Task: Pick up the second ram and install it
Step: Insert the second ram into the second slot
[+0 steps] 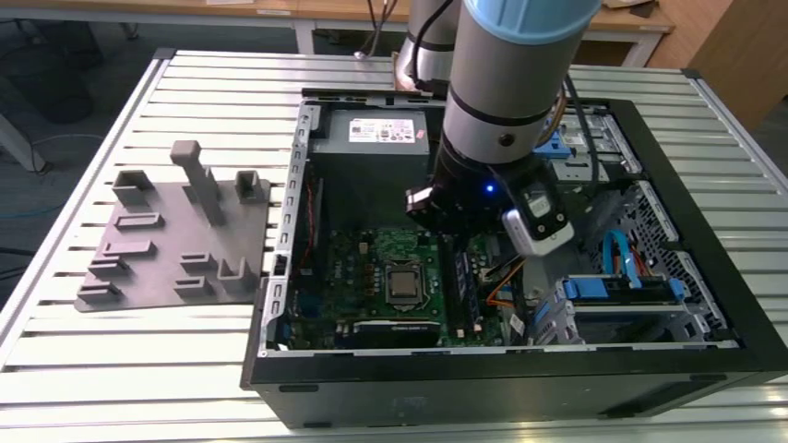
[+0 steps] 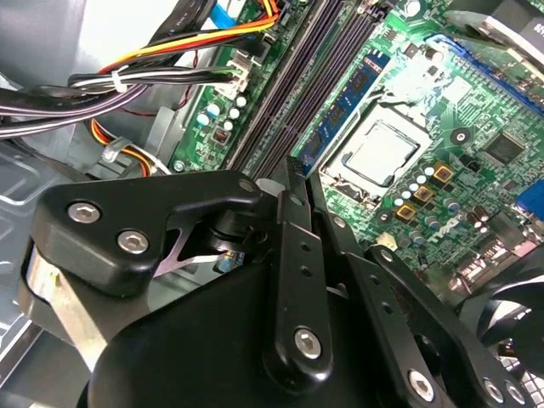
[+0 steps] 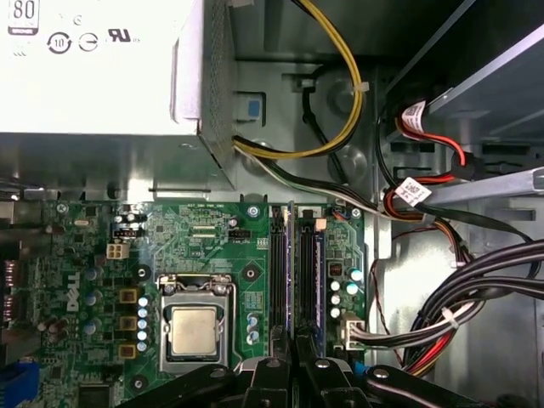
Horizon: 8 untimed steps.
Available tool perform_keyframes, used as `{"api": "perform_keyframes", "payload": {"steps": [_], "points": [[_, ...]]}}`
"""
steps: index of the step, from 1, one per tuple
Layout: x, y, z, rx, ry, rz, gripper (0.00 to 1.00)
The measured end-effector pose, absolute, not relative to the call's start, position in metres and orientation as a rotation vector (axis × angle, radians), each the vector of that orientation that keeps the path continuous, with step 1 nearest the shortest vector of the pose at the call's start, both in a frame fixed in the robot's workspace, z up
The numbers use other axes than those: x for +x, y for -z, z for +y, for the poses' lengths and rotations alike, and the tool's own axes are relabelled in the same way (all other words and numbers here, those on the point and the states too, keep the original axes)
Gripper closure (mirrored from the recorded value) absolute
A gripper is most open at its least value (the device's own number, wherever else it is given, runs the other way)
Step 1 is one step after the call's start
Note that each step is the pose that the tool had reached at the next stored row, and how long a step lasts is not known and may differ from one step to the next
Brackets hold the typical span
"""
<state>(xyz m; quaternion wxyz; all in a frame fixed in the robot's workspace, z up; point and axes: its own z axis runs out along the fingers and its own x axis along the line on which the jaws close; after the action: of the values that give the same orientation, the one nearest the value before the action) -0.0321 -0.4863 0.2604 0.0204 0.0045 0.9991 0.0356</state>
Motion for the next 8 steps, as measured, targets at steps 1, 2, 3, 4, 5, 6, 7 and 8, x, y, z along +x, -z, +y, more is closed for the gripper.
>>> {"api": "perform_keyframes", "payload": {"steps": [1,2,3,4,5,6,7,8], "points": [[-0.0321,-0.2596,-0.4863,0.014,-0.11,3.099,0.89],[-0.0321,-0.2587,-0.4863,0.014,-0.11,3.099,0.89],[-0.0321,-0.2578,-0.4863,0.014,-0.11,3.099,0.89],[-0.0321,-0.2571,-0.4863,0.014,-0.11,3.099,0.89],[-0.0321,-0.2564,-0.4863,0.014,-0.11,3.099,0.89],[-0.0321,-0.2557,-0.4864,0.014,-0.11,3.101,0.89],[-0.032,-0.2549,-0.4864,0.014,-0.11,3.107,0.89],[-0.0319,-0.2541,-0.4864,0.015,-0.111,3.116,0.89]]}}
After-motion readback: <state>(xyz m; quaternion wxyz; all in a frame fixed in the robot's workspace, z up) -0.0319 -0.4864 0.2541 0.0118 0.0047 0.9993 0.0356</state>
